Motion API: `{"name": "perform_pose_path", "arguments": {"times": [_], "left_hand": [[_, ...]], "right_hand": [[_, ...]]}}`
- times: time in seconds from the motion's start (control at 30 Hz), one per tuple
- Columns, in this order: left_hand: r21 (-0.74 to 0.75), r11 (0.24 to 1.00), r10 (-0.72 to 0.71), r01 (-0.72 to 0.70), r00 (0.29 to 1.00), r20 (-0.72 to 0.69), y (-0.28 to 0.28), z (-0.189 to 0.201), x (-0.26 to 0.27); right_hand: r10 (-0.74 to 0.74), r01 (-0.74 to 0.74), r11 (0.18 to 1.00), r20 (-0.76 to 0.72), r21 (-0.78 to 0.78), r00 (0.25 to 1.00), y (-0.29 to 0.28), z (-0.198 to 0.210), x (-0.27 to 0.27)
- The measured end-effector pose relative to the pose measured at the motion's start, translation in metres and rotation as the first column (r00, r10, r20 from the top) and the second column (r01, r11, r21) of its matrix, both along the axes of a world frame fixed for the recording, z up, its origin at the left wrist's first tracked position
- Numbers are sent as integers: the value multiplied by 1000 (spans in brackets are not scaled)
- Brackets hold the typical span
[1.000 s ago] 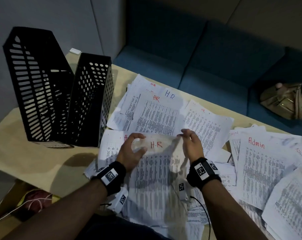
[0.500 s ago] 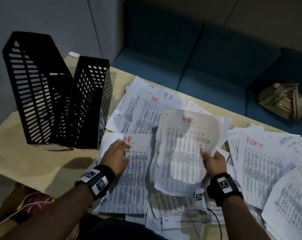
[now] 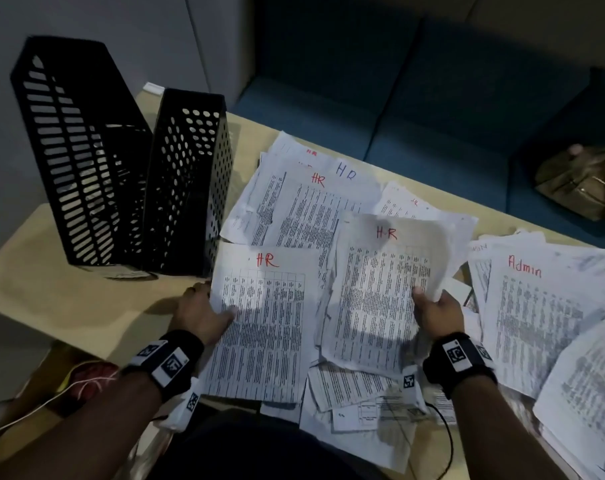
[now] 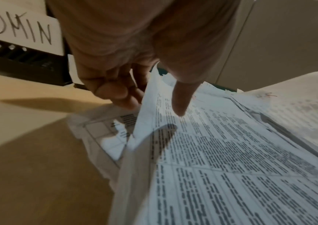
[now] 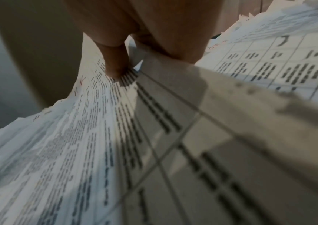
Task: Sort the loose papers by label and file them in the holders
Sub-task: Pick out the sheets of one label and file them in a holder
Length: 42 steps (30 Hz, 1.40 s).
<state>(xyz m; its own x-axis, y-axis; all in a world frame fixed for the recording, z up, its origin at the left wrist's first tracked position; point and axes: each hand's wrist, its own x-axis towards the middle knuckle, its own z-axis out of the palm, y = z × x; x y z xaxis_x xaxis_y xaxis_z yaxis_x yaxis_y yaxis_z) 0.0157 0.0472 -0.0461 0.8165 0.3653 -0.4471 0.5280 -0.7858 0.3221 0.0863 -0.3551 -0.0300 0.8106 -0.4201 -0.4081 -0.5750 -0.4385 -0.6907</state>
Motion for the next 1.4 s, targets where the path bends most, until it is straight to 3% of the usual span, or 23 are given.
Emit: {"name": "perform_pose_path", "arguments": {"times": [0.1, 0.2, 0.27, 0.33, 0.43, 0.5, 0.57, 0.63, 0.7, 0.87, 0.97, 1.07, 1.13, 1.3, 1.33, 1.4], "left_hand": [[-18, 996, -83, 88, 983, 166, -13, 12, 0], [-162, 949, -189, 270, 900, 392, -25, 32, 2], [-225, 916, -199, 333, 862, 467, -36, 53, 16], [-349, 895, -91, 278, 880, 467, -51, 75, 43], [-457, 888, 138, 43, 924, 356, -75, 78, 101], [-433, 898, 218, -74, 930, 295, -85, 57, 139], [-350, 931, 190, -105, 958, 216, -88, 30, 164], [-233, 970, 92, -64, 989, 113, -88, 7, 175], [-181, 983, 43, -23, 993, 110, -91, -4, 179], [-276, 961, 59, -17, 988, 144, -96, 2, 174], [-357, 933, 61, 42, 960, 272, -96, 26, 166], [-465, 874, 107, 143, 876, 469, -92, 70, 154], [-571, 796, 165, 200, 836, 523, -87, 103, 144], [-777, 540, 126, 323, 882, 454, -96, 146, 117], [-779, 545, 128, 308, 888, 441, -100, 141, 115], [-730, 631, 136, 263, 889, 438, -106, 125, 113]], "right_hand": [[-10, 11, 1000, 18, -20, 1000, 5, -3, 1], [-62, 63, 997, 23, -35, 998, -8, -14, -5], [-69, 70, 995, 17, -72, 997, -14, -8, -11], [-65, 67, 992, 24, -110, 998, -21, 0, -15], [-171, 175, 983, 63, -56, 983, -34, 8, -18], [-235, 236, 972, 71, -13, 969, -38, 11, -22], [-250, 249, 968, 88, 15, 964, -41, 15, -26], [-233, 234, 972, 103, 3, 967, -43, 18, -27], [-213, 216, 976, 106, -14, 971, -44, 22, -28], [-183, 188, 981, 80, -53, 980, -42, 22, -29], [-227, 229, 973, 92, -6, 970, -41, 21, -29], [-257, 255, 966, 97, 33, 962, -44, 20, -29], [-262, 260, 965, 92, 30, 961, -45, 19, -28], [-169, 163, 985, 139, 51, 976, -27, 21, -22], [-134, 128, 990, 146, 51, 980, -22, 21, -19], [-61, 52, 997, 166, 59, 984, -9, 22, -14]]}}
